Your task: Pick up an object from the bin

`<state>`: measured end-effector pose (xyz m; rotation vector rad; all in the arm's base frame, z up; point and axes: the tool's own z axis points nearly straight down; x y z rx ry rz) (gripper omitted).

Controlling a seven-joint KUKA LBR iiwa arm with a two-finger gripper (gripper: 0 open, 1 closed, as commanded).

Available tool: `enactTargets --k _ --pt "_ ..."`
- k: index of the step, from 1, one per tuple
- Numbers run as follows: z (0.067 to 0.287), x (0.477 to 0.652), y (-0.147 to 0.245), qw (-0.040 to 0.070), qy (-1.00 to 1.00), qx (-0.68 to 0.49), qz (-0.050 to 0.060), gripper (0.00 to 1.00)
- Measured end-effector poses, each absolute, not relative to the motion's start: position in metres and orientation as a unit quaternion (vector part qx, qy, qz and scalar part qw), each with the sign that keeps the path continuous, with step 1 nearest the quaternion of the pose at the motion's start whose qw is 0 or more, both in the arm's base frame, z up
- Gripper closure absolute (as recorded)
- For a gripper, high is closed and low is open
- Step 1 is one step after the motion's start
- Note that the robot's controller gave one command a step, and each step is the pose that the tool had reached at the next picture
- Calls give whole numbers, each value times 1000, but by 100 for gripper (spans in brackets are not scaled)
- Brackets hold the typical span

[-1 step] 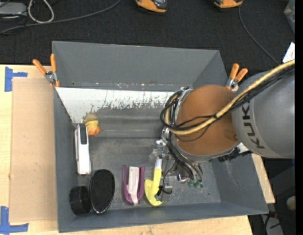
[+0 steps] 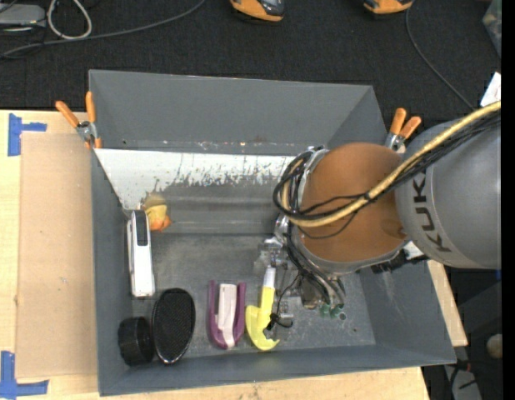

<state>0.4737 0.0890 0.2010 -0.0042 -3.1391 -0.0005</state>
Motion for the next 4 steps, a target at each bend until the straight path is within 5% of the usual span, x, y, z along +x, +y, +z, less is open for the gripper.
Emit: enactTargets --k 1,3,4 --pt "130 484 77 -1 -988 156 0 0" --pt "106 486 65 4 -933 361 -1 0" --pt "70 499 58 0 -907 422 -2 0"
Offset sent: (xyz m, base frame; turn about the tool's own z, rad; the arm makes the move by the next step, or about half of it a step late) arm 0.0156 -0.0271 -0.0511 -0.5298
